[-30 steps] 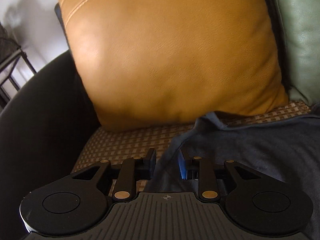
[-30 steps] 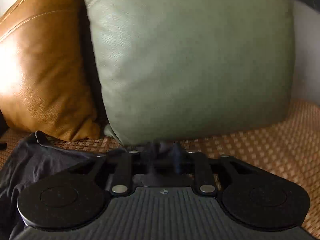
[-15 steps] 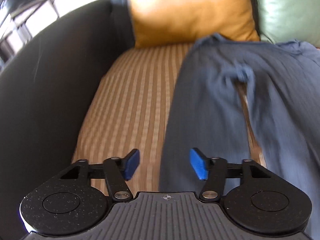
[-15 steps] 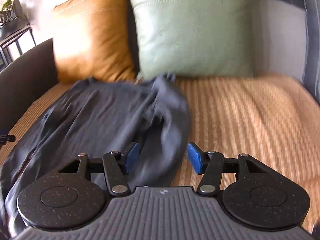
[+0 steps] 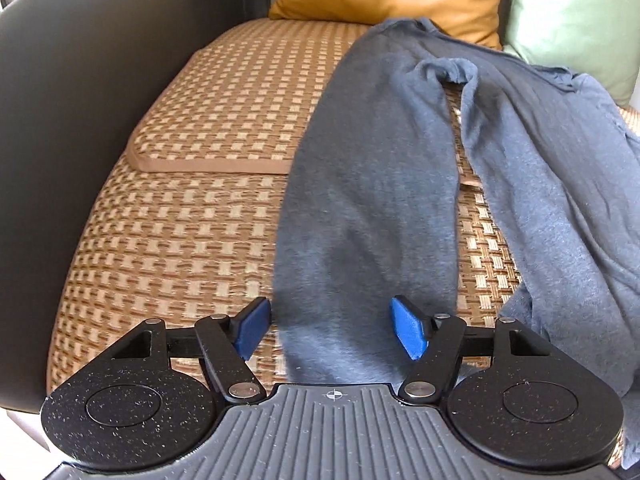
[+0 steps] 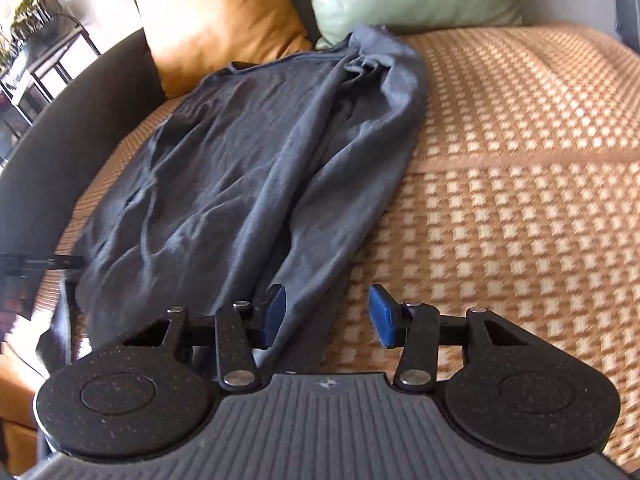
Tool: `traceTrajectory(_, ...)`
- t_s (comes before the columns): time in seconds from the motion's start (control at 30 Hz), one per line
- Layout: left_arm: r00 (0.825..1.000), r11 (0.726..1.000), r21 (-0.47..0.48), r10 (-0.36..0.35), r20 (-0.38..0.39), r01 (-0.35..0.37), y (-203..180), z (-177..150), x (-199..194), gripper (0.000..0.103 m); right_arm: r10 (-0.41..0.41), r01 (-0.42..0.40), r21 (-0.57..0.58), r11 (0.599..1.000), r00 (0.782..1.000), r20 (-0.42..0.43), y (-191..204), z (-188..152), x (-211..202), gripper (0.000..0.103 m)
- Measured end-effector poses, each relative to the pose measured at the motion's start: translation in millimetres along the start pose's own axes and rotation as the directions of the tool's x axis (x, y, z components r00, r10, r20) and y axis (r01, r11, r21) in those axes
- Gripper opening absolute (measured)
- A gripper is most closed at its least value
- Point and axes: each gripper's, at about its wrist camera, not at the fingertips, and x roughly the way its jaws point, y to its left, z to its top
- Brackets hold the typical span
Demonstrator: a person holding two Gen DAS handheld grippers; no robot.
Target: Fold clothes
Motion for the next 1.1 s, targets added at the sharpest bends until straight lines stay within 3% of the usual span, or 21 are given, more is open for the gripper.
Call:
traceTrajectory(0.07, 1.0, 1.0, 0.029, -0.002, 0.012, 0.002, -6.9, 0.2, 0.7, 0.069, 0.009, -0.009, 0.001, 1.0, 1.0, -0.015, 2.9, -3.0, 4.0, 0.052)
traceTrajectory(0.13, 1.0, 0.998, 0.057, -0.009, 0.028, 0.007, -13.5, 0.5, 0.2, 0.019, 0.015, -0.015, -0.001, 1.0, 0.999, -0.029, 5.0, -5.6, 10.8, 0.048)
traceTrajectory(0.17, 0.999, 0.998, 0.062, -0.013, 0.034, 0.011, -15.1, 1.5, -1.1, 0.005, 0.02, -0.02, 0.002, 1.0, 0.999, -0.04, 5.1, -6.5, 14.6, 0.039)
traceTrajectory(0.2, 0.999, 0.998, 0.055, -0.01, 0.032, 0.008, -15.3, 3.4, -2.4, 0.0, 0.03, -0.029, 0.015, 0.999, 0.998, -0.057, 3.8, -6.8, 17.8, 0.011)
traceTrajectory(0.3, 0.996, 0.997, 0.06, 0.042, 0.076, -0.047, -10.7, 11.6, -15.9, 0.0, 0.059, -0.056, 0.064, 0.996, 0.997, -0.045, -3.8, -0.3, 7.2, 0.01)
traceTrajectory(0.4, 0.981, 0.991, 0.012, 0.129, 0.146, -0.132, 18.2, 29.8, -38.5, 0.0, 0.028, -0.029, 0.043, 0.999, 0.999, 0.019, -12.4, 11.7, -24.1, 0.01)
traceTrajectory(0.6, 0.925, 0.94, -0.151, 0.33, 0.19, -0.305, 83.6, 75.3, -58.7, 0.0, -0.176, 0.171, 0.057, 0.984, 0.978, 0.114, -58.9, 46.9, -72.0, 0.009)
traceTrajectory(0.7, 0.895, 0.905, -0.185, 0.413, 0.169, -0.383, 97.9, 91.6, -48.0, 0.0, -0.25, 0.241, 0.098, 0.965, 0.964, 0.09, -85.2, 63.9, -74.0, 0.01)
traceTrajectory(0.87, 0.845, 0.841, -0.191, 0.528, 0.088, -0.506, 109.5, 104.4, -8.6, 0.0, -0.243, 0.243, 0.131, 0.961, 0.97, -0.018, -100.9, 58.7, -60.5, 0.01)
traceTrajectory(0.9, 0.843, 0.835, -0.184, 0.536, 0.053, -0.519, 108.5, 104.3, 0.4, 0.01, -0.244, 0.247, 0.121, 0.961, 0.969, -0.038, -100.0, 55.6, -55.9, 0.01)
traceTrajectory(0.93, 0.842, 0.831, -0.175, 0.539, 0.018, -0.528, 107.0, 103.9, 8.7, 0.036, -0.243, 0.248, 0.116, 0.962, 0.968, -0.055, -99.0, 53.1, -50.9, 0.012)
traceTrajectory(1.0, 0.858, 0.851, -0.127, 0.514, 0.006, -0.509, 97.2, 98.4, 9.3, 0.053, -0.243, 0.251, 0.12, 0.961, 0.967, -0.078, -96.9, 46.2, -43.6, 0.015)
traceTrajectory(1.1, 0.88, 0.881, -0.038, 0.473, 0.038, -0.472, 79.2, 88.6, -2.4, 0.061, -0.258, 0.264, 0.103, 0.959, 0.964, -0.065, -92.3, 42.1, -49.2, 0.019)
